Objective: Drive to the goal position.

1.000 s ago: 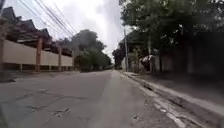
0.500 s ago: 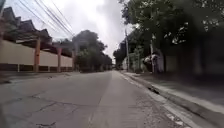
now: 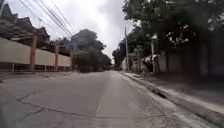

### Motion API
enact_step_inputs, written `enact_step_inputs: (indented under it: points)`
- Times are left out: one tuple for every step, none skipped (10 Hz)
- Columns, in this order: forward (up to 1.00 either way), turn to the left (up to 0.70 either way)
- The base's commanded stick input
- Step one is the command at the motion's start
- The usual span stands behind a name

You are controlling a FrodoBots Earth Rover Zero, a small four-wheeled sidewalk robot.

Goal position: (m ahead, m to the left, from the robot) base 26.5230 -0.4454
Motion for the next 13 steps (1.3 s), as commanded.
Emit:
enact_step_inputs:
  points:
    - [0.7, -0.34]
    - [0.7, -0.27]
    - [0.7, 0.0]
    - [0.7, 0.0]
    - [0.7, 0.0]
    - [0.7, 0.0]
    - [0.7, -0.02]
    - [0.7, -0.19]
    - [0.7, -0.32]
    - [0.7, -0.35]
    - [0.7, -0.35]
    - [0.7, -0.35]
    - [0.7, -0.29]
